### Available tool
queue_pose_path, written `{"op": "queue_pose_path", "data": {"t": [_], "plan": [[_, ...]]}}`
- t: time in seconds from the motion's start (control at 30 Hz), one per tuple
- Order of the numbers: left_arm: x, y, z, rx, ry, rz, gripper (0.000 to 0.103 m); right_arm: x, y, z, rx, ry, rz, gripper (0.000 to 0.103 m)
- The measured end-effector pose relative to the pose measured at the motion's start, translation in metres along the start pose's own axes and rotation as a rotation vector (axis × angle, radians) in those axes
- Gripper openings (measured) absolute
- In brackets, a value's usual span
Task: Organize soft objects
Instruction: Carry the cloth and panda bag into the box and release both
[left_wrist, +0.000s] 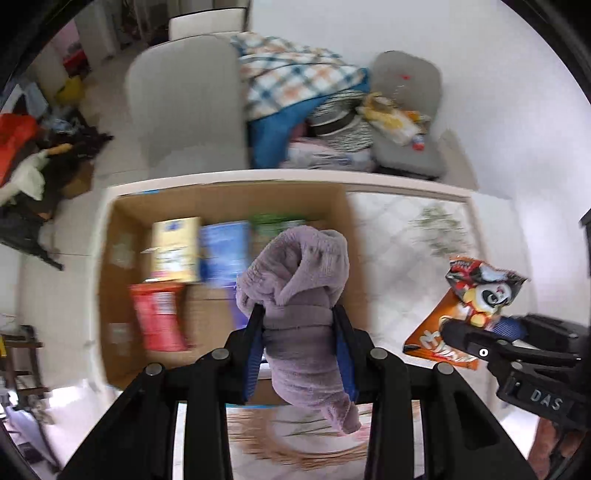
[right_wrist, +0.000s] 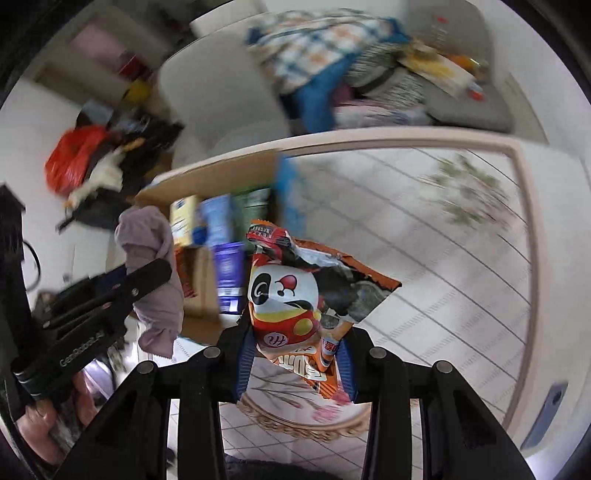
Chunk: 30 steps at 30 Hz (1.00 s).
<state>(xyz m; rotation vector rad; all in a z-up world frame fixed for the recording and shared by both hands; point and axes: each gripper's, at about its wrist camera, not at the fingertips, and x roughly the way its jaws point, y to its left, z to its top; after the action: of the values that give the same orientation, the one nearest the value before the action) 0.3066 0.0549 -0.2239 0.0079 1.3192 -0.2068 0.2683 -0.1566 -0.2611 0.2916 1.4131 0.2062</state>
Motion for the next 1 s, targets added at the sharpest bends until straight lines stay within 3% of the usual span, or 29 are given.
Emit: {"op": "queue_pose_path", "data": {"t": [0.23, 0.37, 0.6, 0.73, 0.83, 0.93, 1.0], "plan": [[0.077, 0.081, 0.001, -0.013, 0.186, 0.087, 0.032, 0.09, 0.096, 0.011, -0.155, 0.076, -0.122, 0.041], [0.122, 0.102, -0.001, -0.043, 0.287, 0.054, 0.032, 0.149, 0.108, 0.018, -0.174, 0.159, -0.199, 0.041], [0.168, 0.104, -0.006, 0.014, 0.383, 0.065, 0.032, 0.217, 0.115, 0.015, -0.261, 0.252, -0.382, 0.041], [0.18, 0.107, -0.008, 0.005, 0.407, 0.044, 0.032, 0.237, 0.117, 0.006, -0.243, 0.309, -0.337, 0.041], [0.186, 0.11, -0.009, -0.005, 0.437, 0.024, 0.035, 0.234, 0.111, 0.007, -0.186, 0.317, -0.24, 0.042], [0.186, 0.109, -0.009, -0.011, 0.447, 0.027, 0.036, 0.227, 0.103, 0.013, -0.165, 0.319, -0.193, 0.048], [0.181, 0.11, -0.009, -0.025, 0.449, 0.013, 0.036, 0.22, 0.097, 0.017, -0.161, 0.308, -0.199, 0.059]]}}
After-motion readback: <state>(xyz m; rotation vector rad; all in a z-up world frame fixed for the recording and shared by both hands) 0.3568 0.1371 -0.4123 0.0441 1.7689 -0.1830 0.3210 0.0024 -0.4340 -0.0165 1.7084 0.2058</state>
